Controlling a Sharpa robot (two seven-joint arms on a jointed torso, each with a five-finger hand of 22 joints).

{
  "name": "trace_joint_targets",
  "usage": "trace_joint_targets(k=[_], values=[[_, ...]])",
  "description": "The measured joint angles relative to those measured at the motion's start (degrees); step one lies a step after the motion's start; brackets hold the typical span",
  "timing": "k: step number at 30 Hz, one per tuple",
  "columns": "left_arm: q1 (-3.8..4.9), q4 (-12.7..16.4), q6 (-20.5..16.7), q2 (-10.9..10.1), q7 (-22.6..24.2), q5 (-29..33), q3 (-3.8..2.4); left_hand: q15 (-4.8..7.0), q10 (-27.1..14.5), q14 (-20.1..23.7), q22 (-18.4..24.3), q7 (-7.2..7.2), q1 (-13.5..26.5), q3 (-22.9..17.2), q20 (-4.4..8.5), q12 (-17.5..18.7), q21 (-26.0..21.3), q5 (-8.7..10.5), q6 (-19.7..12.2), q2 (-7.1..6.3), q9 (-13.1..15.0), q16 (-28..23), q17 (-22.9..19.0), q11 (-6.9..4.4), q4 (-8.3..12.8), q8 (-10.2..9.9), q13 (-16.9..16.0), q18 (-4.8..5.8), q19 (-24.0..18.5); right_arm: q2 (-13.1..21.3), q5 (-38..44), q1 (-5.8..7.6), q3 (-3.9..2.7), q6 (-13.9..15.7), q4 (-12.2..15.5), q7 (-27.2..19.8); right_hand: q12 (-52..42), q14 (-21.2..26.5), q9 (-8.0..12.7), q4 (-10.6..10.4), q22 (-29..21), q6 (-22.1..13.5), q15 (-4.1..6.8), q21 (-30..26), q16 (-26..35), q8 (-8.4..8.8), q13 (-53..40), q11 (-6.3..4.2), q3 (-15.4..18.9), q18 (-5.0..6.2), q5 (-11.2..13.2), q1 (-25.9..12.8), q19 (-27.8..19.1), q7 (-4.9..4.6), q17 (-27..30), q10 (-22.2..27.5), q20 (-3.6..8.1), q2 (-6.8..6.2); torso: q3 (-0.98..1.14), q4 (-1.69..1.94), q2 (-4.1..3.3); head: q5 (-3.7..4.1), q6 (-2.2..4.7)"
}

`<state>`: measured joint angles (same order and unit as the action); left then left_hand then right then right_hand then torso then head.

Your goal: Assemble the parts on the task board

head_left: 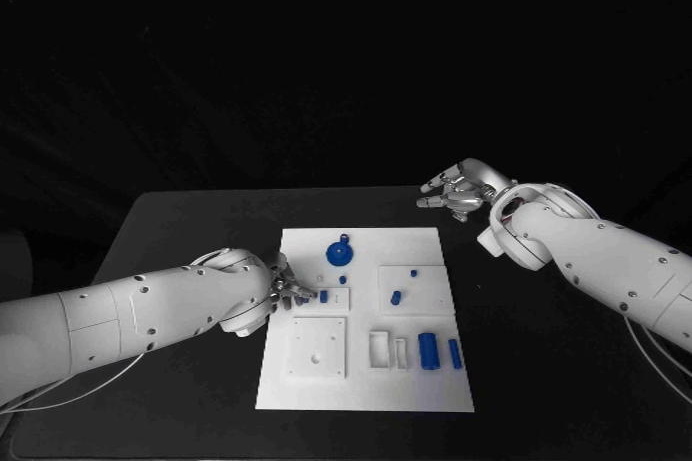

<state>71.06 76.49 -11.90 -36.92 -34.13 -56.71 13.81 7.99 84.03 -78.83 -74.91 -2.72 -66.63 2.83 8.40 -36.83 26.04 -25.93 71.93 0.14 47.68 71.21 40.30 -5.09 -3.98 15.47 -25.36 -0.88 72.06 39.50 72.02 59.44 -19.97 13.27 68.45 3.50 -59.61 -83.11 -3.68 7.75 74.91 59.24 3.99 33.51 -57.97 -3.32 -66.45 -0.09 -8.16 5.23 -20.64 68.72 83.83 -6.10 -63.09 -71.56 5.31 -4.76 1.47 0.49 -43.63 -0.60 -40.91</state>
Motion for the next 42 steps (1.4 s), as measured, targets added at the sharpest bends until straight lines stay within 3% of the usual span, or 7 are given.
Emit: trace_joint_targets(k=[5,10,15,22,30,39,42], values=[[0.00,-0.06,0.03,-0.08,0.01,0.00,0.00,0.00,0.00,0.00,0.00,0.00,-0.17,-0.01,0.00,0.00,0.00,0.24,-0.01,-0.16,-0.01,0.00,0.00,0.00,-0.60,0.00,0.00,0.00,0.00,0.01,0.00,-0.01,0.00,0.00,-0.01,0.00,0.00,0.00,0.00,0.00,0.00,0.01,0.00,0.00,0.00,0.00,0.00,0.00,0.00,0.00,0.00,0.00,0.00,0.01,0.00,0.00,0.00,0.00,-0.04,0.01,0.00,-0.02,-0.03],[0.00,-0.07,0.04,-0.33,0.08,0.00,-0.02,0.00,0.00,0.00,0.00,-0.29,-0.12,-0.49,0.00,0.00,0.00,0.69,-0.09,-1.96,0.00,0.00,0.00,0.00,-2.41,0.00,0.00,0.01,0.00,0.02,0.00,-0.05,0.00,0.00,-0.03,0.00,0.00,0.00,0.00,0.00,0.00,0.01,0.00,0.00,0.00,0.00,0.00,0.00,0.00,0.00,0.00,0.00,0.00,0.01,0.00,0.00,0.00,0.00,-0.04,0.01,0.00,-0.06,-0.03],[0.00,-0.07,0.05,-0.51,0.23,0.00,-0.04,-0.22,0.00,0.23,-0.04,0.04,0.90,-3.04,0.00,0.23,0.00,6.63,0.64,-7.45,0.00,0.00,-0.14,0.00,-7.37,0.00,0.00,0.00,0.00,0.03,0.00,-0.10,0.00,0.00,-0.06,0.00,0.00,0.00,0.00,0.00,0.00,0.02,0.00,0.00,0.00,0.00,0.00,0.00,0.00,0.01,0.00,0.00,0.00,0.02,0.00,0.00,0.00,0.00,-0.04,0.01,0.00,-0.07,-0.04],[0.00,-0.02,0.12,-0.54,0.58,0.00,-0.04,-0.42,0.00,0.43,-0.04,0.04,1.60,-2.92,0.00,0.23,-0.22,15.53,1.03,-10.79,0.30,0.00,-0.30,0.00,-12.17,0.00,0.00,0.01,0.00,0.03,0.00,-0.16,0.00,0.00,-0.08,0.00,0.00,0.00,0.00,0.00,0.00,0.04,0.00,0.00,0.00,0.00,-0.01,0.00,0.00,0.00,0.00,0.00,0.00,0.03,0.00,0.00,0.00,0.00,-0.04,0.00,0.00,-0.09,-0.03],[0.00,0.02,0.10,-0.79,0.95,0.10,-0.06,-0.42,0.00,0.43,-0.03,0.04,2.74,-2.56,0.00,0.47,-0.22,20.09,1.03,-11.93,0.30,-0.26,-0.71,0.00,-12.52,0.00,-0.01,0.00,0.00,0.02,0.00,-0.23,0.00,0.00,-0.13,-0.02,0.00,0.00,0.00,0.16,0.04,-0.11,0.00,0.00,0.00,0.00,-0.01,0.00,0.16,0.00,0.00,0.00,0.21,-0.11,0.00,0.00,-0.21,0.00,0.03,-0.03,0.01,-0.07,0.05],[0.15,0.70,0.00,-2.40,1.35,0.57,-0.36,-0.35,0.00,0.76,-0.02,0.17,3.58,-2.77,0.00,0.91,-0.55,19.74,0.90,-11.49,-0.19,-0.97,-1.63,0.00,-12.73,-0.36,-0.01,0.01,0.00,0.06,0.00,-0.35,0.00,0.00,-0.17,-0.04,0.00,0.00,0.00,0.16,0.04,-0.15,0.00,0.00,0.00,0.00,-0.01,0.00,0.16,0.00,0.00,0.00,0.21,-0.15,0.00,0.00,-0.21,0.00,0.03,-0.03,0.04,0.18,0.21],[0.50,1.07,-0.10,-3.07,1.93,1.32,-1.15,-0.86,-0.39,4.16,-0.02,1.64,2.21,-3.77,-0.39,3.65,-2.06,18.59,-3.37,-9.81,-0.49,-3.69,-4.97,1.02,-12.03,-1.51,0.52,0.00,-1.52,0.11,0.00,-0.39,0.00,0.00,-0.20,-0.05,0.00,0.00,0.00,0.16,0.04,-0.15,0.00,0.00,0.00,0.00,-0.01,0.00,0.16,0.00,0.00,0.00,0.21,-0.15,0.00,0.00,-0.21,0.00,0.03,-0.03,0.04,0.25,0.34]])
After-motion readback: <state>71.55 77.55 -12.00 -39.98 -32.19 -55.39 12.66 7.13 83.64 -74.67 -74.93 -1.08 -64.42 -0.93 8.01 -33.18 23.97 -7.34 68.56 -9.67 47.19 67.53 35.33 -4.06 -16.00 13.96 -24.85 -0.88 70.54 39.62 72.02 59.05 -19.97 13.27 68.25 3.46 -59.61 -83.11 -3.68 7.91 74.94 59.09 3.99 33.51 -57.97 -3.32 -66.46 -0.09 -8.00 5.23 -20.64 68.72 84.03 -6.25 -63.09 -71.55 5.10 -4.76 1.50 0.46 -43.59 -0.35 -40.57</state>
